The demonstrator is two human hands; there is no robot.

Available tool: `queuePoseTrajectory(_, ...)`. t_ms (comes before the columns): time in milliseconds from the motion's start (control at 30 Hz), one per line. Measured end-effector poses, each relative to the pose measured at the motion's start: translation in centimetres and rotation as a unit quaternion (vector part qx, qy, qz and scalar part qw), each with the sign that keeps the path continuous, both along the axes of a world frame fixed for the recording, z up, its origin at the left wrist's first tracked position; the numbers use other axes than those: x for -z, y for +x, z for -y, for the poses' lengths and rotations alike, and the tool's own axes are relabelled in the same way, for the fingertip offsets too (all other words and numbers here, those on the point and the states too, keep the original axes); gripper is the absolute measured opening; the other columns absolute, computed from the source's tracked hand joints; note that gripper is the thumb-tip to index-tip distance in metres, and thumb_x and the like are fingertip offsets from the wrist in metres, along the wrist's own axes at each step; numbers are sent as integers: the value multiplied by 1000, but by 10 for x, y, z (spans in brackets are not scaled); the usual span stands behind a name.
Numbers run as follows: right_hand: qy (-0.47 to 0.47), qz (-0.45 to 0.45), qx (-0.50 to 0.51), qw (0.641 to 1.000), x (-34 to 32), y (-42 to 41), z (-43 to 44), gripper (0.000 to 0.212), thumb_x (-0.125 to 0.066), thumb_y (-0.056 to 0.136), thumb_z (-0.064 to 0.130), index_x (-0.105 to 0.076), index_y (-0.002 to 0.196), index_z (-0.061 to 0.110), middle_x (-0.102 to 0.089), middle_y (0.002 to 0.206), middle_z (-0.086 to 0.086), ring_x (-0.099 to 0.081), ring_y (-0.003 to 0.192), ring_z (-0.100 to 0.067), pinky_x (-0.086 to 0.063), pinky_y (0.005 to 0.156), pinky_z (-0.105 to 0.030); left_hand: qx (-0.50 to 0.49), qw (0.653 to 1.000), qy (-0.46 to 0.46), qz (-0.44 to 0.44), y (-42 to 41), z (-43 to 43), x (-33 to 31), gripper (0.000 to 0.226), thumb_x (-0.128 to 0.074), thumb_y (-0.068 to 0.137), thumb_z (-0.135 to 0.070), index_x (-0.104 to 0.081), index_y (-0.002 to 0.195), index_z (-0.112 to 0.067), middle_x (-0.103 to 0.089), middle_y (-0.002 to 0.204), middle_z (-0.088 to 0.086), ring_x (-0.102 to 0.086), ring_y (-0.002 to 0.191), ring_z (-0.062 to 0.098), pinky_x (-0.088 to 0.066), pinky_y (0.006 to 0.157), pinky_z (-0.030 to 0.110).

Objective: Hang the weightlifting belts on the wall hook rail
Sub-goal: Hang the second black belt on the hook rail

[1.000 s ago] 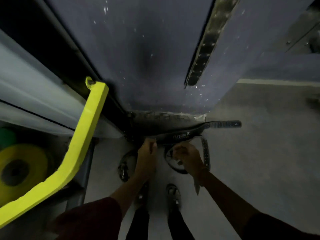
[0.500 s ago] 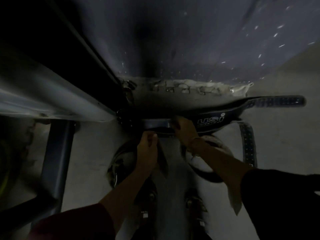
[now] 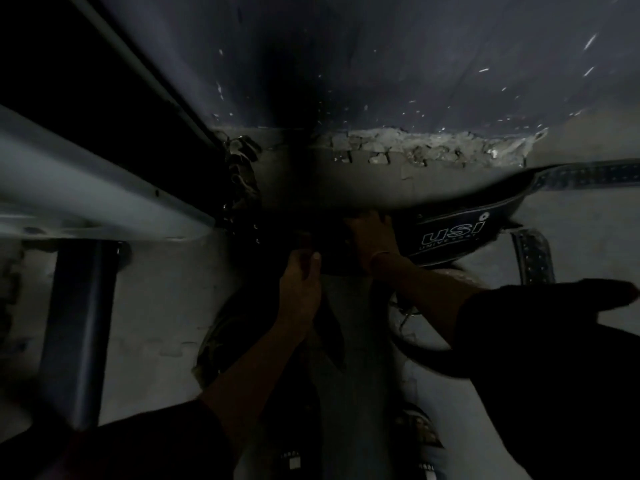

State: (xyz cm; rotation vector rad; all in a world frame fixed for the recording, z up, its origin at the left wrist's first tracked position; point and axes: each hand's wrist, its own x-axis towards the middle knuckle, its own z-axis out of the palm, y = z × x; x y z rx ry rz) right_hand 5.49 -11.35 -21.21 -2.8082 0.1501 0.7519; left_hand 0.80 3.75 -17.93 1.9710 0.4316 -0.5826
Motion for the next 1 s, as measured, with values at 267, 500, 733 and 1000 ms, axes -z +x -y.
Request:
queuePoseTrajectory(267, 31, 126, 34, 991, -158, -14, 31, 37, -50, 95, 16, -56, 131, 20, -56, 134, -14, -41, 127, -36, -29, 100, -41, 4, 999, -52, -4, -23, 29, -111, 33, -50, 101, -27, -56, 126, -6, -64, 122, 11, -59, 117, 28, -45, 98, 33)
queuePoseTrajectory(500, 266, 226, 194, 917, -343, -26, 51, 33, -55, 81, 3, -68, 109, 14, -70, 108, -14, -60, 105, -35, -49, 92, -47, 10, 991, -112, 66, -16, 63, -285, 45, -44, 97, -43, -59, 123, -8, -65, 121, 13, -61, 116, 28, -47, 103, 46)
queuePoseTrajectory(733, 422, 272, 256, 826, -561, -28, 59, 24, -54, 87, -12, -63, 106, -1, -64, 95, -7, -59, 91, -17, -49, 82, -16, 20, 968, -153, 198, 0, 82, -490, 45, -33, 105, -36, -55, 131, -8, -60, 134, 12, -56, 125, 23, -44, 108, 34)
queuePoseTrajectory(1000, 482, 330, 246, 773, -778, -42, 52, 17, -56, 93, -2, -63, 104, 9, -65, 90, 1, -63, 85, -11, -53, 79, -20, 13, 935, -155, 319, 8, 76, -691, 38, -35, 107, -26, -59, 125, -5, -61, 126, 3, -56, 108, 6, -38, 89, 5)
